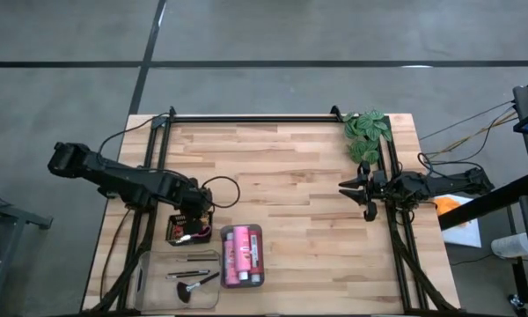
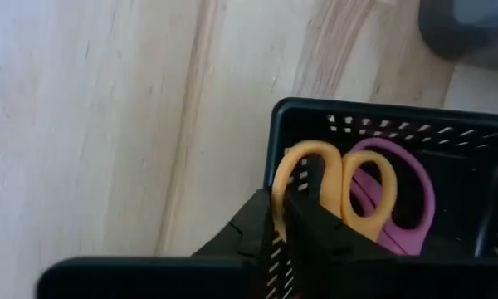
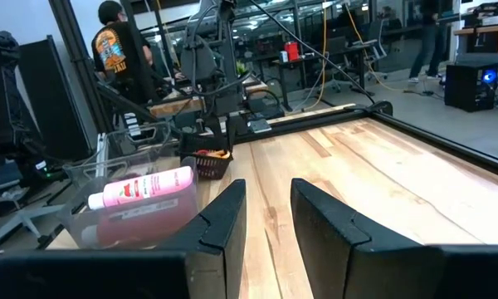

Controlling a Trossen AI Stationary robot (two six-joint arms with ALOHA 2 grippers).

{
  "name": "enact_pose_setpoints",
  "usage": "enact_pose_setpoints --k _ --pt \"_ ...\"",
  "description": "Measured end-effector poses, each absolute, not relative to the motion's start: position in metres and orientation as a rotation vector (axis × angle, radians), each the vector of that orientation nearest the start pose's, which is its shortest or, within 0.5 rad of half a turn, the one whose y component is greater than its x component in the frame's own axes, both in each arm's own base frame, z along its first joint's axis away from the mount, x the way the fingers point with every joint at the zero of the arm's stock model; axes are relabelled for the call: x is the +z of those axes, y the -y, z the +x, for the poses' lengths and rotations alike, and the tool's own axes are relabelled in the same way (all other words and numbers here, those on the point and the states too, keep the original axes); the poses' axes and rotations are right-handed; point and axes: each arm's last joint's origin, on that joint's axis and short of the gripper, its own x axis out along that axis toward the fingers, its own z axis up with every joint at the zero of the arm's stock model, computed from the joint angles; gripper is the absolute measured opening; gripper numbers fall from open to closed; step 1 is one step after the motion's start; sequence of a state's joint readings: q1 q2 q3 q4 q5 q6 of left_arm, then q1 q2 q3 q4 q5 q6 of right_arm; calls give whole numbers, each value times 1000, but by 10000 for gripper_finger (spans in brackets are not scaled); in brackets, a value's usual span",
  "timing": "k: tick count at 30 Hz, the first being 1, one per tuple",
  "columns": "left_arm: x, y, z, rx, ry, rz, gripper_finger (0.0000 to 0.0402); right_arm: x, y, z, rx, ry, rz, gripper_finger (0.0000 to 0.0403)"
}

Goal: Pick & Place Paint Supplies
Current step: Put the yellow scissors into the black bin, then return to Home Position

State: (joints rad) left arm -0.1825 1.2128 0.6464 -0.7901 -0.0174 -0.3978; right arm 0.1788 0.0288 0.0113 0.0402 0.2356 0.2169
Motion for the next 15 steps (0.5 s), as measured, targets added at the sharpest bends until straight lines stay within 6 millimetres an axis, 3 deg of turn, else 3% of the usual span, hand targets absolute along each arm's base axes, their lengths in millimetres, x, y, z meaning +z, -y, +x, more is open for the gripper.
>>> enact_pose_setpoints --k 6,15 --pt "176 34 185 122 -1348 -210 77 169 -11 98 -54 28 221 95" --pt "184 35 188 128 -1326 -275 82 169 -11 98 -54 28 221 95"
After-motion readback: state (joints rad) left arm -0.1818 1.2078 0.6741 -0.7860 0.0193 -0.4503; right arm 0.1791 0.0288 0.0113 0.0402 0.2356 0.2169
